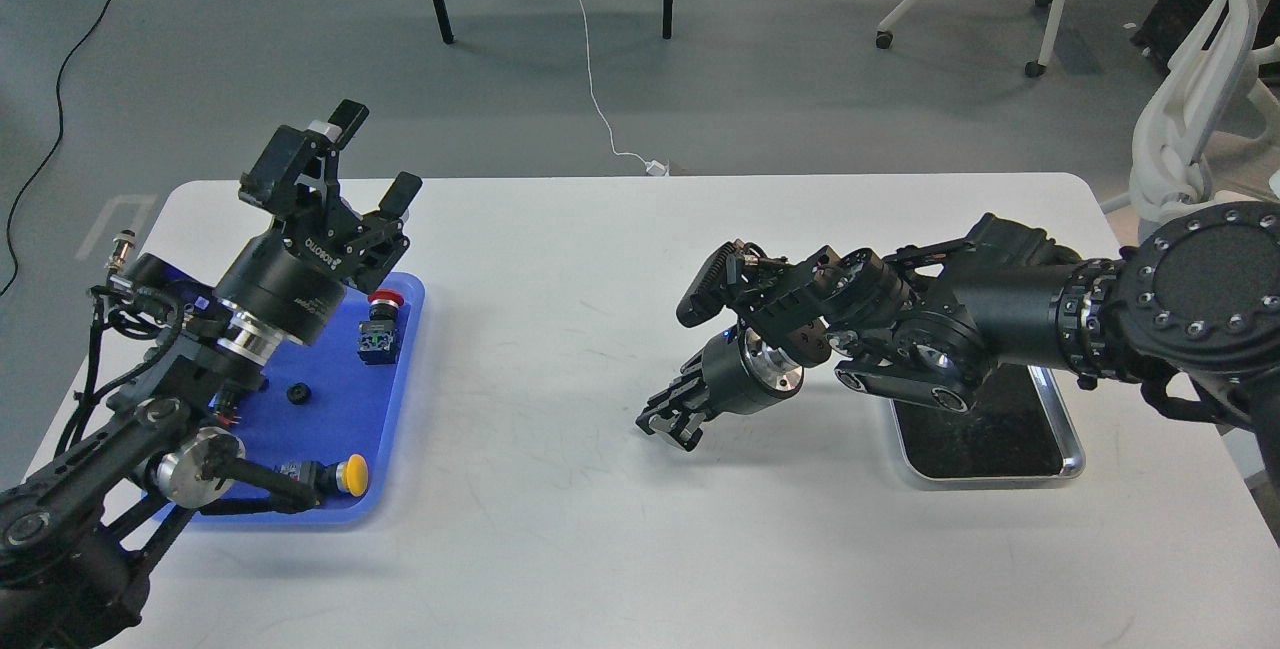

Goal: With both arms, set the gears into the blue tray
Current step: 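Open the right gripper to set the part on the table, then withdraw the right gripper and reach the left gripper toward the part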

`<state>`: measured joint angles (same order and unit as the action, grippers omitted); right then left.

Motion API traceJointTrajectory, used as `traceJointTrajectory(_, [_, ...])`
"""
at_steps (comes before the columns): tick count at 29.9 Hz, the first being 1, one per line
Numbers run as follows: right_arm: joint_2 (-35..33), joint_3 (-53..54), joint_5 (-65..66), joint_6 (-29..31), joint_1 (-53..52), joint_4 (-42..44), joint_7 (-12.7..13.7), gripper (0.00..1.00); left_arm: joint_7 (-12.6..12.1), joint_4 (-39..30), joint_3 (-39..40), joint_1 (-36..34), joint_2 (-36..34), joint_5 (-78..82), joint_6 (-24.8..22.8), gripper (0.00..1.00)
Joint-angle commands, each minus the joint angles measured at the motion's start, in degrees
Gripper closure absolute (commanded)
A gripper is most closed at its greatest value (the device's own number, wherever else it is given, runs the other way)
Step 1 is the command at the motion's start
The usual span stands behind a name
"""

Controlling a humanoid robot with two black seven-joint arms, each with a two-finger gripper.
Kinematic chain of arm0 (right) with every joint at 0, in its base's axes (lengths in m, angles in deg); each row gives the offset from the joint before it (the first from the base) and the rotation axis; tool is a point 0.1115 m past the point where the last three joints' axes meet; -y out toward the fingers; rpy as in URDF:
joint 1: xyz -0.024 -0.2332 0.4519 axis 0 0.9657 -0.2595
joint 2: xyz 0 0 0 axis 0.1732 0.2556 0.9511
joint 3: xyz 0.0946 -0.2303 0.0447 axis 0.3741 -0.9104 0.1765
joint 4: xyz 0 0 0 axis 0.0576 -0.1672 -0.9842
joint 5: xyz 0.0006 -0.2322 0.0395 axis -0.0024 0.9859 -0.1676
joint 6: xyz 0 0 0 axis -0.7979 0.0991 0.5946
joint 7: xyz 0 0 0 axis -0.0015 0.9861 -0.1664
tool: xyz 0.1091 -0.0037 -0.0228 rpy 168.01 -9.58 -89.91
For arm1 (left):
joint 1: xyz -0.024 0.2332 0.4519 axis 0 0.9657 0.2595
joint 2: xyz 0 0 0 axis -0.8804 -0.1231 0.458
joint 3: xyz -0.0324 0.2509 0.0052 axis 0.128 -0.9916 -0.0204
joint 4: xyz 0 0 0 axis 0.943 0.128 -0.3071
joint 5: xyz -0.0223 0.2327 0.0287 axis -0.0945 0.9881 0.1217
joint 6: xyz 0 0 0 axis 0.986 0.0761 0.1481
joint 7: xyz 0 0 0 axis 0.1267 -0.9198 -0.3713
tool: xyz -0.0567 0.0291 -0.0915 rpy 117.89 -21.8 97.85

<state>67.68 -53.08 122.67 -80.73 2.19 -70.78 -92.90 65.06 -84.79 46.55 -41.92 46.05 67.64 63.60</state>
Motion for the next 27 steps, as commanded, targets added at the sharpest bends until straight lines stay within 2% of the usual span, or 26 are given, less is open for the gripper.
traceJointTrajectory(1, [0.00, 0.00, 0.00, -0.48, 0.05, 0.05, 0.00, 0.70, 0.00, -0.08, -0.03, 0.26, -0.01, 0.01, 0.00, 0.02])
traceJointTrajectory(6, [0.00, 0.00, 0.00, -0.57, 0.14, 0.32, 0.00, 0.57, 0.00, -0.08, 0.06, 0.43, -0.01, 0.09, 0.08, 0.02])
traceJointTrajectory(11, [0.00, 1.05, -1.66, -1.01, -0.21, 0.14, 0.00, 0.14, 0.00, -0.17, -0.03, 0.43, -0.09, 0.09, 0.08, 0.02])
traceJointTrajectory(13, [0.00, 1.58, -5.78, -0.83, -1.09, -0.21, 0.00, 0.06, 0.00, -0.17, -0.03, 0.43, -0.62, 0.09, 0.08, 0.02])
traceJointTrajectory(16, [0.00, 2.98, -9.93, -0.83, -3.02, -0.65, 0.00, 0.02, 0.00, -0.08, -0.20, 0.43, -1.50, 0.09, 0.08, 0.02])
traceJointTrajectory(18, [-2.72, 5.44, -12.13, -0.75, -3.64, -1.26, 0.00, 0.02, 0.00, -0.08, -0.47, 0.43, -2.64, 0.18, -0.01, 0.02])
traceJointTrajectory(20, [-8.94, 11.49, -16.86, -0.74, -2.95, -2.58, 0.00, 0.02, 0.00, 0.01, -1.00, 0.08, -4.22, 0.62, -0.70, 0.02])
traceJointTrajectory(23, [-14.40, 18.17, -24.67, -0.83, -0.05, -3.90, 0.00, 0.02, 0.00, 0.01, -1.08, -0.71, -5.28, 2.37, -4.04, 0.02])
traceJointTrajectory(27, [-21.17, 28.97, -36.71, -1.01, 7.76, -3.90, 0.00, 0.02, 0.00, -0.16, -1.17, -1.41, -6.24, 15.61, -7.29, 0.02])
